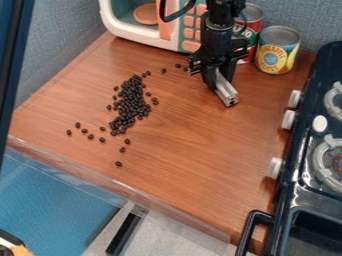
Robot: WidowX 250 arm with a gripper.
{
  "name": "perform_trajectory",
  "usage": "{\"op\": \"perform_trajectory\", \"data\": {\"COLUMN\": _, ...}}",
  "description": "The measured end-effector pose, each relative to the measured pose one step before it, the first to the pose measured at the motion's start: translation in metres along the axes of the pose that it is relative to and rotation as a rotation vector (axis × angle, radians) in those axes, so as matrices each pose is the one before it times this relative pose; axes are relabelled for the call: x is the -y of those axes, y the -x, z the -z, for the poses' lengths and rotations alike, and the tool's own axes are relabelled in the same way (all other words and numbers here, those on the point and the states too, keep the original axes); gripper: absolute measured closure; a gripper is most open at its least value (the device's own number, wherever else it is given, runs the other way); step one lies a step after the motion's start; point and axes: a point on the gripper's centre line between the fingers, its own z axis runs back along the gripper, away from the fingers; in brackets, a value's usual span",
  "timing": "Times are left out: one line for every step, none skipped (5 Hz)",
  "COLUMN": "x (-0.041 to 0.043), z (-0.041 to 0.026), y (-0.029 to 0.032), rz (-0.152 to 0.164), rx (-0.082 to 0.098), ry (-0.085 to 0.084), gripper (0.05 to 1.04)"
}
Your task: Sweep into pile
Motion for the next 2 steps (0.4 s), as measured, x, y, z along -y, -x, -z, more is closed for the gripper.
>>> {"op": "perform_trajectory", "data": {"x": -0.00187, "z": 0.00040, "y": -0.00199, "rz": -0.0060, "rx": 0.0006, "ry": -0.0007, "gripper": 0.711}}
{"op": "perform_trajectory", "data": {"x": -0.00657, "z": 0.00166, "y": -0.00123, "rz": -0.0205, "rx": 0.0047, "ry": -0.0001, "gripper": 0.711}}
